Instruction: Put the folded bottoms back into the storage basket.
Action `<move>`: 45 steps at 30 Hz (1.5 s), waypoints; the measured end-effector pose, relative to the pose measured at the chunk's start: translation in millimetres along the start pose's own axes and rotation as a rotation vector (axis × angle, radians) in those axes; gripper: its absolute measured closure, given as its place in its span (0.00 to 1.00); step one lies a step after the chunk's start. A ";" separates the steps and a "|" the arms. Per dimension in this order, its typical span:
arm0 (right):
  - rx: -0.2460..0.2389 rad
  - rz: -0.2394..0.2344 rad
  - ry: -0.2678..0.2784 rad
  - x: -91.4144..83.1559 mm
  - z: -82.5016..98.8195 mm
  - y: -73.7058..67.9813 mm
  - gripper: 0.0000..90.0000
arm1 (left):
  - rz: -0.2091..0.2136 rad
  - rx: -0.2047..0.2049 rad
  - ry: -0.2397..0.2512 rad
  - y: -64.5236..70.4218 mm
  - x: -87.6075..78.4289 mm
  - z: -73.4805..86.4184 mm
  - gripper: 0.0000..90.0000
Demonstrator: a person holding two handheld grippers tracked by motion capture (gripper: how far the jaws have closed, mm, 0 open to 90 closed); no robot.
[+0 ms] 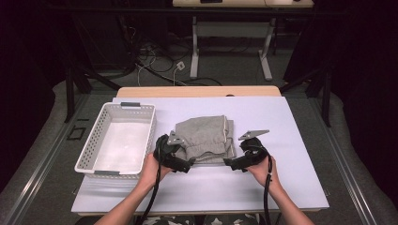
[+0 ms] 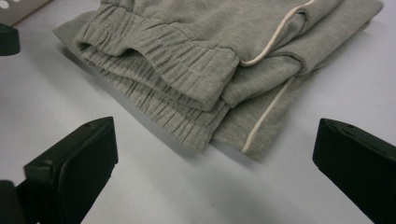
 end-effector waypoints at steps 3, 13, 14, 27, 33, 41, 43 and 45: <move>0.001 0.006 -0.013 4.4 -1.7 0.8 0.00 | -0.003 -0.013 -0.005 -3.5 3.5 0.2 0.00; 0.042 0.007 -0.021 19.0 -15.1 1.5 0.00 | -0.016 -0.053 -0.031 -15.0 16.3 -3.3 0.01; 0.045 0.011 -0.019 20.8 -16.6 1.8 0.00 | -0.017 -0.057 -0.036 -15.8 17.9 -3.5 0.01; 0.114 0.047 -0.054 45.0 -25.5 8.3 0.00 | -0.006 -0.116 -0.079 -26.3 33.7 2.2 0.00; 0.139 0.060 -0.071 51.4 -23.1 15.1 0.02 | 0.017 -0.130 -0.119 -25.2 41.1 8.5 0.00; 0.149 0.072 -0.081 58.7 -19.0 20.7 0.03 | 0.054 -0.133 -0.162 -18.4 51.4 14.6 0.00; 0.149 0.072 -0.083 60.0 -18.5 20.8 0.03 | 0.061 -0.138 -0.167 -17.5 52.6 15.4 0.00; 0.153 0.072 -0.085 60.6 -17.4 21.3 0.04 | 0.070 -0.138 -0.179 -15.6 54.6 16.6 0.00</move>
Point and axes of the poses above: each handheld gripper's, and its own axes: x roughly forward along the jaws, z roughly out of its underside, y roughly to its right, the point moved 6 cm from there along x, roughly forward along the jaws, and after that the axes turned 14 degrees about x, right-handed, at the moved point
